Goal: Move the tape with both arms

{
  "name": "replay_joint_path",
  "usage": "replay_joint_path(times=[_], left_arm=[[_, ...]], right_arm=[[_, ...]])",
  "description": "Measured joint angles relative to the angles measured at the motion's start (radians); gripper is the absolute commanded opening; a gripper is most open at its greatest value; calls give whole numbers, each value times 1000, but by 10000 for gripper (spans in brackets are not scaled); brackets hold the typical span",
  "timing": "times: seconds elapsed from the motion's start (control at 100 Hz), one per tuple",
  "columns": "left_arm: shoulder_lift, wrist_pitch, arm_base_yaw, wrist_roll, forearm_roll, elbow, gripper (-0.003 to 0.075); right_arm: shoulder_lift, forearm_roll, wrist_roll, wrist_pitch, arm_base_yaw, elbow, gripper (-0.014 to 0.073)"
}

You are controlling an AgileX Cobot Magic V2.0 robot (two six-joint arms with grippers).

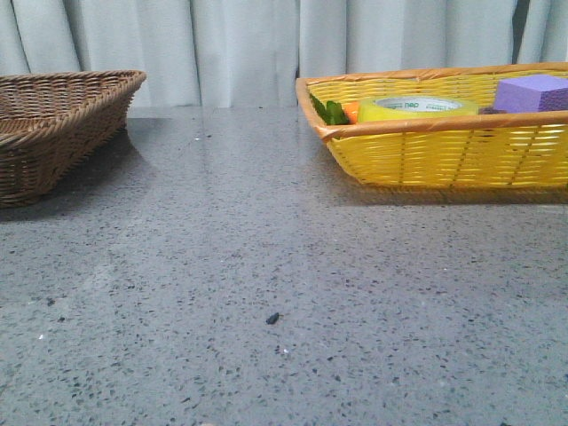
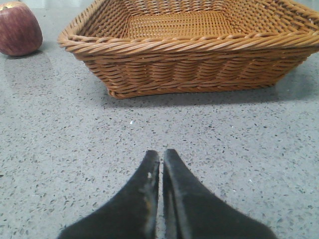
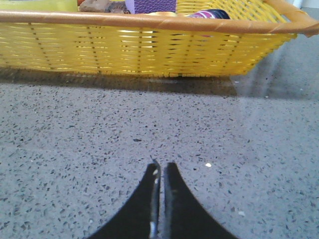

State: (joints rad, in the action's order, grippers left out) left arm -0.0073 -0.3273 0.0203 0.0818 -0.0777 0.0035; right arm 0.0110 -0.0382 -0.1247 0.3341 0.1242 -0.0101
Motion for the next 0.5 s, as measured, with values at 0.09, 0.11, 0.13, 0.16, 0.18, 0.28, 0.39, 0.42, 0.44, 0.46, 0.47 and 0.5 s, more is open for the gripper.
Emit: replay_joint_path(times=[0.09, 0.11, 0.13, 0.16, 0.18, 0.28, 0.39, 0.42, 0.44, 0.46, 0.47, 0.5], left_arm=[[0, 2, 0, 0, 0, 0, -20], [0, 2, 0, 0, 0, 0, -20], [0, 2, 0, 0, 0, 0, -20], [0, 2, 0, 0, 0, 0, -20], [0, 2, 0, 0, 2, 0, -20], [0, 2, 0, 0, 4, 0, -20], [0, 13, 0, 0, 4, 0, -20], [0, 19, 0, 0, 4, 0, -20], [0, 23, 0, 0, 6, 0, -20], [0, 27, 0, 0, 6, 0, -20], [0, 29, 0, 0, 9, 0, -20], [0, 37, 0, 0, 11, 0, -20]], right_arm=[[0, 10, 0, 0, 0, 0, -74], [0, 11, 0, 0, 0, 0, -74], [0, 11, 0, 0, 0, 0, -74], [0, 14, 0, 0, 0, 0, -74], [0, 14, 0, 0, 0, 0, -74], [0, 20, 0, -8, 0, 0, -74], [0, 38, 0, -24, 0, 0, -74], [0, 38, 0, -30, 0, 0, -74], [0, 38, 0, -35, 0, 0, -74], [0, 38, 0, -43, 0, 0, -74], [0, 38, 0, -49, 0, 0, -74], [0, 44, 0, -62, 0, 0, -74]])
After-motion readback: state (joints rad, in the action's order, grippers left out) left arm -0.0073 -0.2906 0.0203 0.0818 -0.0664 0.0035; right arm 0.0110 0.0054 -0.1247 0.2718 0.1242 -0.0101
